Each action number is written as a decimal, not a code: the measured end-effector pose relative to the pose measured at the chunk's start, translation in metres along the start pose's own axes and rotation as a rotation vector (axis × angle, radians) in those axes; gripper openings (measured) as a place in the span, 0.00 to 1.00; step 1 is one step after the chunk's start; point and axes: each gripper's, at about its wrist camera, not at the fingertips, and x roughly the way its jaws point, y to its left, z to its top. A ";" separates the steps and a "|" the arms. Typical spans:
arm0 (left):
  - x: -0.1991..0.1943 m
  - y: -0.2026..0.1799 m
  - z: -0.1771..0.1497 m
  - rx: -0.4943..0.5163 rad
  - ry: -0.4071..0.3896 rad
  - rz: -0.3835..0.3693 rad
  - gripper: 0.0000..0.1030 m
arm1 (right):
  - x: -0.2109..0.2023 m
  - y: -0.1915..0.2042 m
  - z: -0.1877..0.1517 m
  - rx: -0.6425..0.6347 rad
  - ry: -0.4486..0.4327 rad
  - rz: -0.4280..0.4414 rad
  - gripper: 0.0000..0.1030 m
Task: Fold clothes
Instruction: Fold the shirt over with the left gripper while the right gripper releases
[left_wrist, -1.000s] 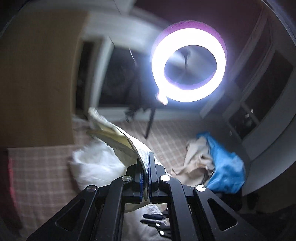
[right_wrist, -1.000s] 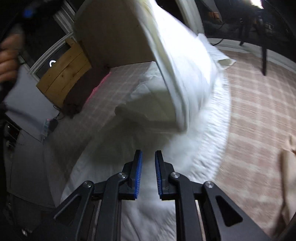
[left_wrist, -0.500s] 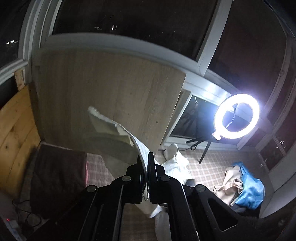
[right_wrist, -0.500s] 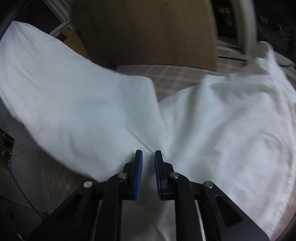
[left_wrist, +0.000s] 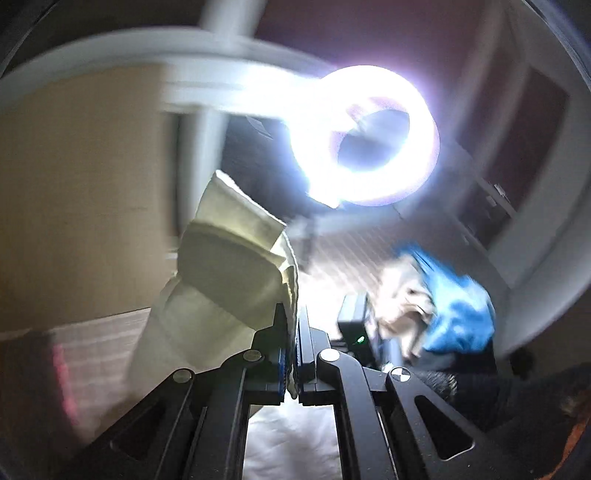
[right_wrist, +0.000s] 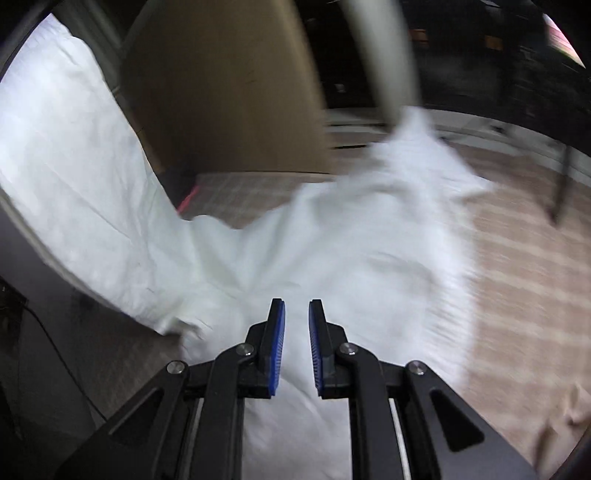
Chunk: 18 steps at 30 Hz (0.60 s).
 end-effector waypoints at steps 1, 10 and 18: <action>0.022 -0.012 0.005 0.015 0.030 -0.035 0.03 | -0.017 -0.018 -0.009 0.031 -0.011 -0.025 0.13; 0.153 -0.062 0.006 0.070 0.212 -0.211 0.03 | -0.104 -0.095 -0.071 0.171 -0.043 -0.195 0.13; 0.160 0.006 -0.044 -0.052 0.257 -0.118 0.03 | -0.089 -0.104 -0.072 0.189 -0.033 -0.185 0.13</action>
